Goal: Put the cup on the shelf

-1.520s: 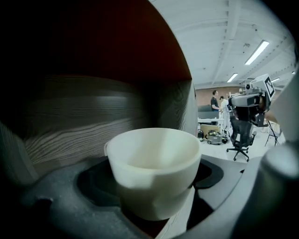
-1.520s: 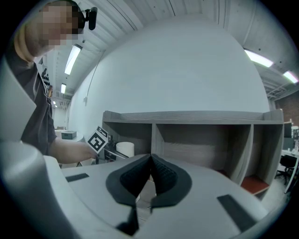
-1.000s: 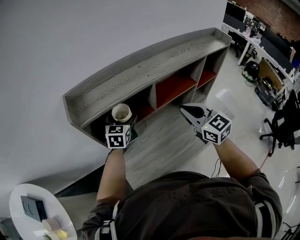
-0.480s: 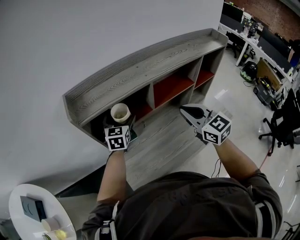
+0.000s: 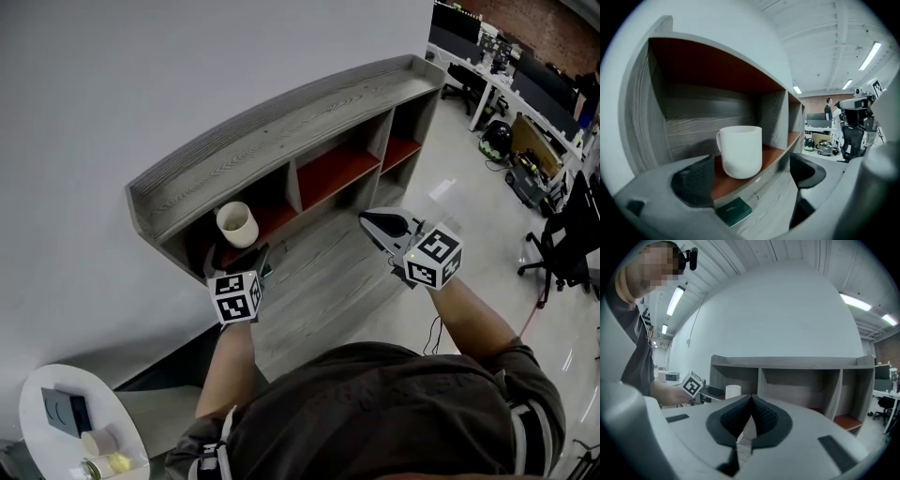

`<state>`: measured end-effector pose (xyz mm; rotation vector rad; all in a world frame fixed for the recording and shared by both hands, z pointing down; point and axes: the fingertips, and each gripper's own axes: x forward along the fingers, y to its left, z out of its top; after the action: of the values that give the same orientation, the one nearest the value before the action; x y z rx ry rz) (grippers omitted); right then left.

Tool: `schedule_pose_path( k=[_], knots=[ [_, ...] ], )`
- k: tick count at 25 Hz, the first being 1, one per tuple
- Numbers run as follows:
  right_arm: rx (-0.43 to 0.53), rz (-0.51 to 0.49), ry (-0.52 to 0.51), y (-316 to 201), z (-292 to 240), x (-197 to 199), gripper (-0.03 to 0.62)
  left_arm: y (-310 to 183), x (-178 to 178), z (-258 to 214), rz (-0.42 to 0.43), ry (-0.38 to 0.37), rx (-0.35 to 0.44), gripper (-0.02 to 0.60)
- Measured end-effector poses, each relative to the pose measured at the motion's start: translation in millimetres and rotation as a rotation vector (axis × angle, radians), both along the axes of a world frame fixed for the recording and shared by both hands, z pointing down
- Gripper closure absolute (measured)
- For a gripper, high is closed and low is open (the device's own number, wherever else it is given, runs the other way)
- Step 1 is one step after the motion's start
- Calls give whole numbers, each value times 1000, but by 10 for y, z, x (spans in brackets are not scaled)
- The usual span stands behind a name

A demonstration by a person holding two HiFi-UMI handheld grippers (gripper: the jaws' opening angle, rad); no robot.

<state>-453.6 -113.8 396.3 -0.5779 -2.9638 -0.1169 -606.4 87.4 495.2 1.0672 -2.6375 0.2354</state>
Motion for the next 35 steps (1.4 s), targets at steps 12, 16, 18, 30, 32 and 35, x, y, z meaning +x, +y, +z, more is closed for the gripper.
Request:
schedule_pose_path(
  k=[12, 16, 18, 30, 32, 35],
  knots=[
    [-9, 140, -34, -348, -164, 1152, 602, -784, 1530, -446, 308, 17, 105, 120],
    [-7, 255, -37, -670, -188, 1747, 602, -1349, 2061, -588, 474, 7, 125, 121],
    [-7, 328, -34, -883, -171, 2049, 602, -1670, 2302, -632, 558, 1, 132, 121],
    [-9, 805, -12, -1922, -35, 4148, 602, -3290, 3863, -800, 1012, 4, 174, 334],
    [-8, 877, -8, -1994, -26, 4489, 602, -3486, 4135, -828, 1078, 0, 181, 351],
    [-15, 970, -1, -2038, 17, 4951, 602, -3717, 4534, -841, 1175, 11, 199, 372]
  ],
)
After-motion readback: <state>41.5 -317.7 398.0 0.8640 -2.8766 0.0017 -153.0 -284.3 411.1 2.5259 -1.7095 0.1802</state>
